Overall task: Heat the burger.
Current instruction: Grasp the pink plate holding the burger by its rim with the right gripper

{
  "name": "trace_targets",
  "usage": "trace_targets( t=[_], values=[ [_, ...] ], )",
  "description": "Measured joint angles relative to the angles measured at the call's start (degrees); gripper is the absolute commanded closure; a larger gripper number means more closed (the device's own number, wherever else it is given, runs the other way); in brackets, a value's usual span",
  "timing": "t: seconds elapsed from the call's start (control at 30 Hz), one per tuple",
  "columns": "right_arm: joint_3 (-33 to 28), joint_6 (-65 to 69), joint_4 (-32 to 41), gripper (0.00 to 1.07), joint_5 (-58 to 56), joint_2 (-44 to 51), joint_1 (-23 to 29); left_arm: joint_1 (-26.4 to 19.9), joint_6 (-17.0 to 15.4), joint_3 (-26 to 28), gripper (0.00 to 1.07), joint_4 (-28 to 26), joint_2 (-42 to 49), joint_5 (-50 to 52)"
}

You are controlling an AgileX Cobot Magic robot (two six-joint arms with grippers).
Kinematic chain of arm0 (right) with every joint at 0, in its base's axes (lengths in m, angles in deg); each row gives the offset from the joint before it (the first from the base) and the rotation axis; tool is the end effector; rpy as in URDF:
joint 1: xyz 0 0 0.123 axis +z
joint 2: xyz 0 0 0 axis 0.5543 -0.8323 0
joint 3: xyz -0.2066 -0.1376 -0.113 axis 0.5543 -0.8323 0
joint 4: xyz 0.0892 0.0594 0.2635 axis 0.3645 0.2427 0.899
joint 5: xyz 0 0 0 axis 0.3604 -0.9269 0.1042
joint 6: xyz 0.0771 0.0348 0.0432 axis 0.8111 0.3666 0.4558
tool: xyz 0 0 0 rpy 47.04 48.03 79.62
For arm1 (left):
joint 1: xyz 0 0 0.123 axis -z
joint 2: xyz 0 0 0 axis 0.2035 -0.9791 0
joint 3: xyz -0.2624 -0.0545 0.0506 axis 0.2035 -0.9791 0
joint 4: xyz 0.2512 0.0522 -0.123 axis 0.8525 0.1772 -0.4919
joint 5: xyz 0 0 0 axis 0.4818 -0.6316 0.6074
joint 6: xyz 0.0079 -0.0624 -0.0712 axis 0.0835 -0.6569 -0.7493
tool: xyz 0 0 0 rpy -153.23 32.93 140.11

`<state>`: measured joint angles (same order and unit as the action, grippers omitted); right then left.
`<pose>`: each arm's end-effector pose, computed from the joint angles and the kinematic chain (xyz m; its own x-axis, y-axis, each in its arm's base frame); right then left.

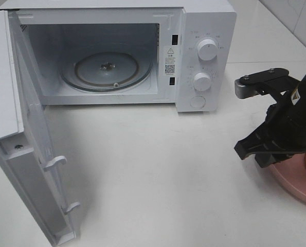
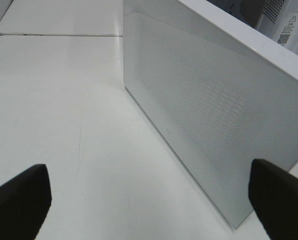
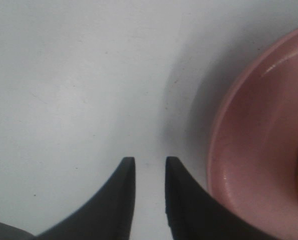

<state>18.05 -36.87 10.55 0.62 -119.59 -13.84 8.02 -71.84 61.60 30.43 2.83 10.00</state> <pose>0.2708 0.0942 0.1455 -0.9090 -0.3160 -0.2718 -0.3203 0.9468 -0.0294 0.0366 -0.0175 0.2987 -0.4288 -0.0271 -0.9030 0.1251 0.9881 -0.0891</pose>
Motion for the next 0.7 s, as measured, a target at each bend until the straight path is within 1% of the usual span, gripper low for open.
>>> trace_targets(
  t=[0.03,0.07,0.1,0.13,0.17,0.2,0.23,0.43,0.5,0.6,0.7],
  values=[
    [0.0,0.0,-0.5,0.54,0.0,0.0,-0.3,0.0,0.0,0.0,0.07,0.0,0.0,0.0],
    [0.0,0.0,-0.5,0.54,0.0,0.0,-0.3,0.0,0.0,0.0,0.07,0.0,0.0,0.0],
    [0.0,0.0,-1.3,0.34,0.0,0.0,-0.7,0.0,0.0,0.0,0.07,0.0,0.0,0.0],
    [0.0,0.0,-1.5,0.24,0.2,0.0,-0.9,0.0,0.0,0.0,0.07,0.0,0.0,0.0],
    [0.0,0.0,-1.5,0.24,0.2,0.0,-0.9,0.0,0.0,0.0,0.07,0.0,0.0,0.0],
    [0.0,0.0,-2.1,0.1,0.7,0.0,-0.9,0.0,0.0,0.0,0.07,0.0,0.0,0.0],
    [0.0,0.1,-2.8,0.05,1.9,0.0,-0.9,0.0,0.0,0.0,0.07,0.0,0.0,0.0],
    [0.0,1.8,-4.0,0.06,3.4,-0.9,-0.9,0.0,0.0,0.0,0.07,0.0,0.0,0.0],
    [0.0,3.3,-4.3,0.07,3.7,-3.6,-1.3,0.0,0.0,0.0,0.07,0.0,0.0,0.0],
    [0.0,3.6,-4.3,0.07,4.0,-4.5,-1.5,0.0,0.0,0.0,0.07,0.0,0.0,0.0],
    [0.0,4.1,-4.4,0.09,5.1,-7.1,-3.1,0.0,0.0,0.0,0.07,0.1,0.0,0.0]
  ],
)
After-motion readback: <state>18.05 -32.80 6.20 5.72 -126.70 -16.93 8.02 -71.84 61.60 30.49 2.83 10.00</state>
